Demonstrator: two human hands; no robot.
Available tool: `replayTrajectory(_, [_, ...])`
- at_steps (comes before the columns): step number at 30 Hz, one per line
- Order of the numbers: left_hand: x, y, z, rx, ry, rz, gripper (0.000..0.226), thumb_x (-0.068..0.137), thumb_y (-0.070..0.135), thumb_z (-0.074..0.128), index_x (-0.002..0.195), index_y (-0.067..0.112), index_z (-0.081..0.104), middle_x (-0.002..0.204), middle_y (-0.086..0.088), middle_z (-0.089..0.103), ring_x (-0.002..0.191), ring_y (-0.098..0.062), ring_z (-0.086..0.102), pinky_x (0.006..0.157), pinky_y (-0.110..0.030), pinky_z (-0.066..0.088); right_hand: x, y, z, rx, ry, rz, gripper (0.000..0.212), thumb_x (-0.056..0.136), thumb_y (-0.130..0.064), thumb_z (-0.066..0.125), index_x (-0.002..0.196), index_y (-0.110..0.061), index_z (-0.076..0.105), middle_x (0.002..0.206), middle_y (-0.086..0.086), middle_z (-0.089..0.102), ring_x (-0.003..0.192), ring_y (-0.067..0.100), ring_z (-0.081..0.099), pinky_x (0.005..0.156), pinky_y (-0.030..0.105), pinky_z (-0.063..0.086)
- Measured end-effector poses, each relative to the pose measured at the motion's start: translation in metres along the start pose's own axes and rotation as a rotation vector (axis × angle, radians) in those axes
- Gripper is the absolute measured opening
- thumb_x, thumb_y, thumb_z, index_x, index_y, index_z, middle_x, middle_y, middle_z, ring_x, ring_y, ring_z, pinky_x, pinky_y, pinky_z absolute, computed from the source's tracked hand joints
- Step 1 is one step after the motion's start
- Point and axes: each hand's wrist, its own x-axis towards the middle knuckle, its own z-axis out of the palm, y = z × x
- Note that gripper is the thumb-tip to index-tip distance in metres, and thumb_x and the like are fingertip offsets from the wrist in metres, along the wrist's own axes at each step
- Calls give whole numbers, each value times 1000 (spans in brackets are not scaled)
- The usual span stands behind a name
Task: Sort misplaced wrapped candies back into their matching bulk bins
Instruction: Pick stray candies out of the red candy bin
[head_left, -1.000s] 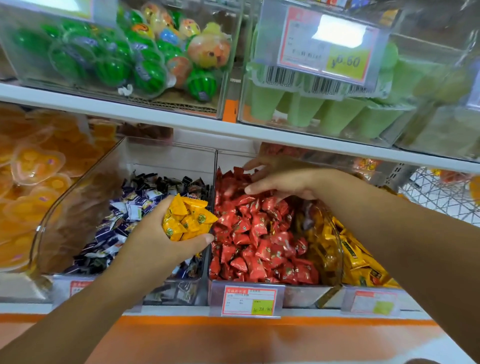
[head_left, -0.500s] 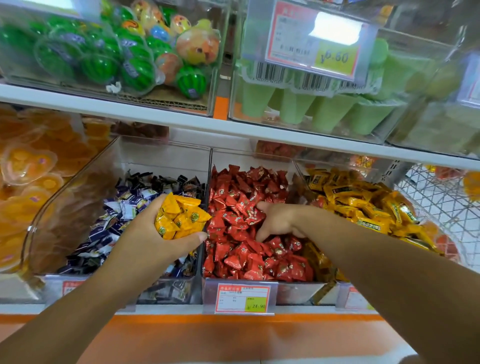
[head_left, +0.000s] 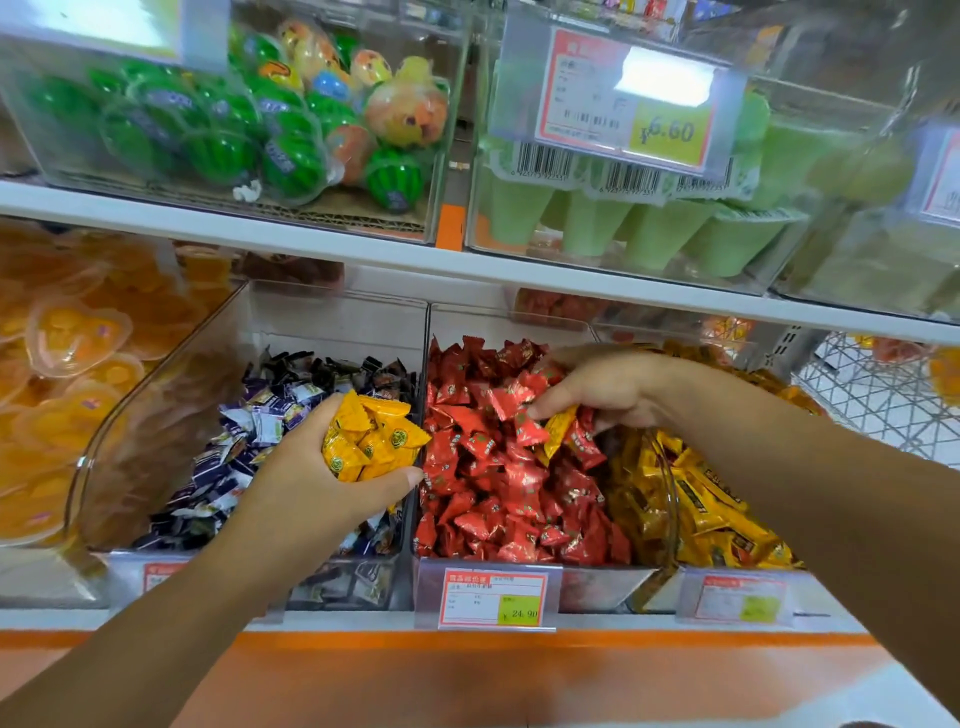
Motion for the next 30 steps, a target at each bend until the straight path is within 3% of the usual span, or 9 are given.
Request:
replayTrajectory(4, [-2,1,0,-5,0,-8,85,58,51,80,134,31,48,99,16,72,88,-3,69,92,-39,52,-3,-13,4,12,-86,-35,38,86,-14,68,123,-14,59,134,-2,54,129,16,43,85,30,49])
replayTrajectory(8, [-1,-1,0,1,10,-11,83,64,45,81,137,31,45,100,15,72,89,-3,68,91,-36,53,-10,-20,13,142,-181,-84,36,87,-7,66,121,-15,58,106,2,65,93,14,63,70,30,59])
replayTrajectory(11, [0,-1,0,5,10,-4,81,63,48,81,135,33,47,104,15,71,92,-5,68,93,-39,52,-16,-12,6,-69,-7,-126,43,85,-9,69,125,-23,57,112,6,59,95,17,62,72,31,59])
replayTrajectory(15, [0,-1,0,0,18,-15,84,61,47,82,136,32,47,101,14,72,88,-4,68,88,-33,52,-32,3,7,-319,261,-275,21,85,-13,70,104,-23,71,103,-4,68,95,10,63,90,26,51])
replayTrajectory(18, [1,-2,1,24,20,-12,85,61,47,82,136,29,47,97,15,72,84,-1,68,81,-28,52,-43,15,26,-408,198,-328,14,87,-18,68,95,-29,73,100,-14,67,93,8,65,90,27,52])
replayTrajectory(20, [1,-3,0,30,25,-2,80,62,45,82,133,28,49,93,16,72,79,2,68,77,-26,51,-40,24,43,-509,123,-340,25,85,-20,71,109,-29,69,110,-13,63,97,5,59,85,19,46])
replayTrajectory(24, [0,-3,0,45,49,-7,84,58,53,81,132,33,49,101,16,71,88,-1,68,89,-34,53,-24,39,63,-654,173,-413,40,80,-25,75,119,-24,63,110,-5,52,98,8,49,84,20,38])
replayTrajectory(27, [-1,-1,2,52,73,1,78,66,43,82,135,35,46,101,17,70,89,2,65,84,-26,49,-27,40,59,-580,197,-399,29,80,-24,71,108,-25,64,105,-7,49,100,13,53,87,27,44])
replayTrajectory(30, [0,-2,1,66,70,-11,91,60,50,81,140,33,41,110,15,67,97,-4,64,87,-28,48,-36,36,58,-406,235,-437,17,84,-23,65,95,-24,52,88,-6,56,75,12,55,68,29,47])
